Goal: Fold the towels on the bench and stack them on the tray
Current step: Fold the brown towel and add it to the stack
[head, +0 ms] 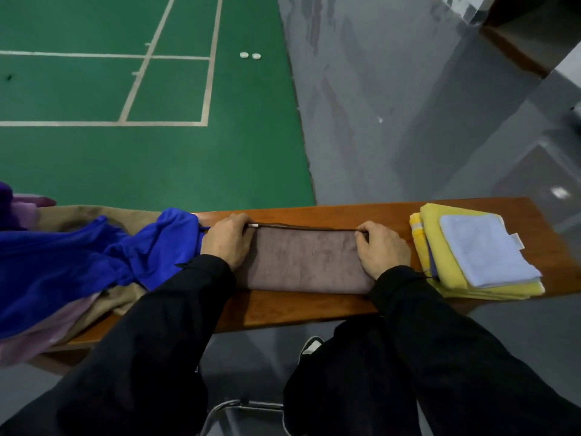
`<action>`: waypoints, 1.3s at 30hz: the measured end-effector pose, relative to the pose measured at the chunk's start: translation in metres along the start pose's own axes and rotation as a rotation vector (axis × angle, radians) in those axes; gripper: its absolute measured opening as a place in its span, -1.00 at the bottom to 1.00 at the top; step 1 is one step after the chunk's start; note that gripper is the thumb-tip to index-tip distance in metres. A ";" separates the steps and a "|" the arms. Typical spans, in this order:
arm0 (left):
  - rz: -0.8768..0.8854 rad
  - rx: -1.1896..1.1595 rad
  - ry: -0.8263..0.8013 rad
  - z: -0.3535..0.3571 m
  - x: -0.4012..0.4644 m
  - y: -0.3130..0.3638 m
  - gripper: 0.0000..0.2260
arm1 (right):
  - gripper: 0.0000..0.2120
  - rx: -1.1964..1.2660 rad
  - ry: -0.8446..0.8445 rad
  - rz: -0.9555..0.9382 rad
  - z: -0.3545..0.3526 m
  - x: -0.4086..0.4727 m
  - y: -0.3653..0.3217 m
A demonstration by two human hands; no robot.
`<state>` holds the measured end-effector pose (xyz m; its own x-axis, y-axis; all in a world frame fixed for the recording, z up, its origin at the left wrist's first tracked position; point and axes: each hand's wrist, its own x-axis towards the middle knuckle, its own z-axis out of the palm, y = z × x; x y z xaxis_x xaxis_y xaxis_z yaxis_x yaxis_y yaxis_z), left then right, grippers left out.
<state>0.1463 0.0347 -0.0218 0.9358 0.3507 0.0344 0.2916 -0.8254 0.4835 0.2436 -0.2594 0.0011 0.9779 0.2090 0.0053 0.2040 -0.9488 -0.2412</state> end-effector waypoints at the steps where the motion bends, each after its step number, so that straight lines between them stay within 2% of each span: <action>1: 0.005 0.000 0.004 0.002 0.001 -0.001 -0.86 | -0.79 -0.004 0.004 -0.005 0.002 0.002 0.001; 4: 0.004 0.010 0.046 0.004 -0.001 0.000 -0.79 | -0.80 -0.011 0.011 -0.007 0.007 0.006 0.003; 6: 0.029 0.125 0.121 0.003 -0.007 0.001 -0.67 | -0.79 -0.012 0.019 0.008 0.010 0.005 0.002; 9: 0.262 0.209 0.210 0.001 -0.026 0.017 -0.64 | -0.68 -0.041 0.182 -0.070 0.014 -0.001 0.002; 11: 0.377 0.259 0.114 0.008 -0.041 0.030 -0.61 | -0.59 -0.030 0.278 -0.259 0.018 -0.010 -0.003; 12: 0.364 0.301 0.027 0.015 -0.048 0.033 -0.53 | -0.55 -0.019 0.240 -0.374 0.021 -0.017 -0.007; 14: 0.284 0.383 -0.123 0.033 -0.056 0.027 -0.37 | -0.46 -0.075 0.027 -0.541 0.031 -0.034 -0.017; 16: 0.262 0.423 -0.187 0.045 -0.060 0.018 -0.31 | -0.41 -0.163 -0.178 -0.567 0.044 -0.047 -0.022; 17: 0.266 0.435 -0.199 0.047 -0.061 0.016 -0.30 | -0.40 -0.188 -0.206 -0.553 0.050 -0.050 -0.021; 24: 0.239 0.447 -0.263 0.042 -0.088 0.025 -0.30 | -0.39 -0.228 -0.230 -0.553 0.049 -0.071 -0.014; 28: 0.217 0.378 -0.217 0.044 -0.127 0.029 -0.33 | -0.40 -0.213 -0.242 -0.601 0.047 -0.095 -0.001; 30: 0.189 0.289 -0.116 0.034 -0.126 0.026 -0.43 | -0.40 -0.168 -0.277 -0.594 0.040 -0.094 -0.001; 33: -0.007 0.242 -0.005 0.013 -0.103 0.008 -0.57 | -0.38 -0.070 -0.266 -0.543 0.035 -0.088 -0.006; 36: -0.159 0.297 -0.055 -0.001 -0.085 -0.006 -0.59 | -0.36 -0.127 -0.263 -0.521 0.042 -0.091 -0.005; 39: -0.304 0.250 -0.142 -0.007 -0.079 0.000 -0.57 | -0.35 -0.205 -0.238 -0.536 0.047 -0.093 -0.004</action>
<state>0.0712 0.0102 -0.0189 0.8129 0.5445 -0.2066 0.5811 -0.7821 0.2250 0.1501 -0.2634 -0.0442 0.7047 0.6938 -0.1484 0.6917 -0.7184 -0.0737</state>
